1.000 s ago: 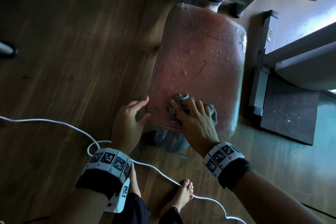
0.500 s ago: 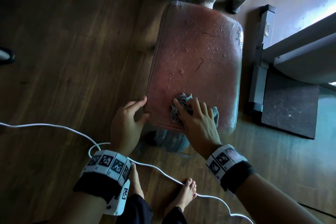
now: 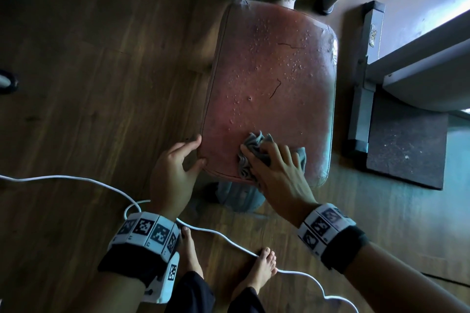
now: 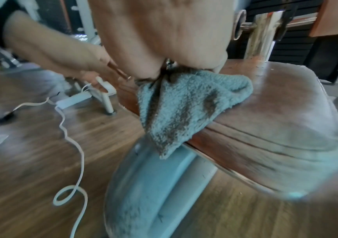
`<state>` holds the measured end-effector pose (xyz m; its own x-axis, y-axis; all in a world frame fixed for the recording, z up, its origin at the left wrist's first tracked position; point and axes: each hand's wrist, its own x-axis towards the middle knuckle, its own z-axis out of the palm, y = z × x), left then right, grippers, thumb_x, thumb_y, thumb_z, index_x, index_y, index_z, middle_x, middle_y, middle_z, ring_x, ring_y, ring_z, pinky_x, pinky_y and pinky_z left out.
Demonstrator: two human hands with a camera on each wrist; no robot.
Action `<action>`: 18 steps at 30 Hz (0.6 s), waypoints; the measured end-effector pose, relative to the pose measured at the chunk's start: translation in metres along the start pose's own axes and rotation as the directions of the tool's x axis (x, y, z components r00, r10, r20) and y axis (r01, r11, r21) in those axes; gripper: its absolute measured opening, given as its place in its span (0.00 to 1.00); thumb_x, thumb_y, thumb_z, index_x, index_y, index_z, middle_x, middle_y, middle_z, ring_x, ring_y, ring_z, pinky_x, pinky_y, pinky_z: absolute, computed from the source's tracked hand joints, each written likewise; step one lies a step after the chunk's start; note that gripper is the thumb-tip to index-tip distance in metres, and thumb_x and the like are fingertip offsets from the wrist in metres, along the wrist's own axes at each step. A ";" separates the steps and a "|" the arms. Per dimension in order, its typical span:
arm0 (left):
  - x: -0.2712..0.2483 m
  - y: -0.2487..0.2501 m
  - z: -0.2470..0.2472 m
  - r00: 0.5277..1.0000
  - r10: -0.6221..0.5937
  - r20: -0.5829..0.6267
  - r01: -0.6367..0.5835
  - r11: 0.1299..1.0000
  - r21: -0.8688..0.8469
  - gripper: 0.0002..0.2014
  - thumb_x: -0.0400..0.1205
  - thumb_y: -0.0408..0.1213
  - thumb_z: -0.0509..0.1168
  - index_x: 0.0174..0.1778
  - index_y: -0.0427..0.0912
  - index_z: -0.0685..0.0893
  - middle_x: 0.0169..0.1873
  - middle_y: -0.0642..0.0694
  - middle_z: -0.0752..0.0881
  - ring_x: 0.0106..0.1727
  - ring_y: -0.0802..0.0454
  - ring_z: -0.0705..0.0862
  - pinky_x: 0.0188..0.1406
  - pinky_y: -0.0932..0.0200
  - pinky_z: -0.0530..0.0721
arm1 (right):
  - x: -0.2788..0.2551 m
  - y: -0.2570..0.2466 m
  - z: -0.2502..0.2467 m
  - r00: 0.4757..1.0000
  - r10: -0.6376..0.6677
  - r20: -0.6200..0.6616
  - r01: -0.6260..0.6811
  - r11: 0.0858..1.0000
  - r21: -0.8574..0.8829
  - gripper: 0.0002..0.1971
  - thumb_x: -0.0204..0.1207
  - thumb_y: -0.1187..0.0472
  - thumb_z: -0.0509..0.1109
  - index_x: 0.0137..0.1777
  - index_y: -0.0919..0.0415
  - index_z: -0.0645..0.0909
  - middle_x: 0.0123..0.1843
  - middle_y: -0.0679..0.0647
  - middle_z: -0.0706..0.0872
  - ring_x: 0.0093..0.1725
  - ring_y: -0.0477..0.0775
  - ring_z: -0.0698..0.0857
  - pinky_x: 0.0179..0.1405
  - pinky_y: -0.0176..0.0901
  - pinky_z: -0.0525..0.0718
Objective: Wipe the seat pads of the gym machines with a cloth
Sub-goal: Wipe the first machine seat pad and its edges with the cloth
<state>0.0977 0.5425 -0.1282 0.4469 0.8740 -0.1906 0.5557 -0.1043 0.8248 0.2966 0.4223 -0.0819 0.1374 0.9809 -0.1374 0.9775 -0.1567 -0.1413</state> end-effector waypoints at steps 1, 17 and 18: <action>0.000 -0.001 0.001 1.000 0.008 -0.003 -0.008 1.000 -0.005 0.26 0.74 0.33 0.75 0.70 0.49 0.81 0.59 0.52 0.86 0.63 0.54 0.83 0.59 0.46 0.85 | -0.008 0.008 -0.002 0.999 -0.029 0.015 0.030 1.000 -0.005 0.33 0.75 0.56 0.71 0.81 0.47 0.66 0.66 0.56 0.75 0.55 0.60 0.76 0.53 0.57 0.79; -0.005 0.019 0.003 0.999 -0.037 -0.017 0.037 0.999 0.008 0.23 0.78 0.29 0.71 0.69 0.44 0.81 0.64 0.49 0.82 0.66 0.53 0.81 0.65 0.55 0.79 | -0.011 0.005 0.002 0.998 0.037 0.051 -0.042 0.994 0.102 0.28 0.83 0.50 0.58 0.82 0.45 0.62 0.79 0.49 0.66 0.77 0.59 0.65 0.74 0.57 0.67; -0.004 0.021 0.001 0.999 -0.044 -0.017 0.043 0.999 -0.009 0.22 0.78 0.29 0.71 0.69 0.44 0.81 0.64 0.50 0.82 0.66 0.53 0.80 0.65 0.57 0.78 | -0.005 -0.001 0.004 0.996 -0.017 0.092 0.007 0.995 0.103 0.28 0.84 0.48 0.57 0.84 0.44 0.58 0.83 0.49 0.61 0.82 0.59 0.58 0.80 0.56 0.60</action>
<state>0.1084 0.5358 -0.1107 0.4103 0.8857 -0.2173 0.5680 -0.0617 0.8207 0.2938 0.4167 -0.0851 0.1054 0.9687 -0.2247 0.9568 -0.1604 -0.2427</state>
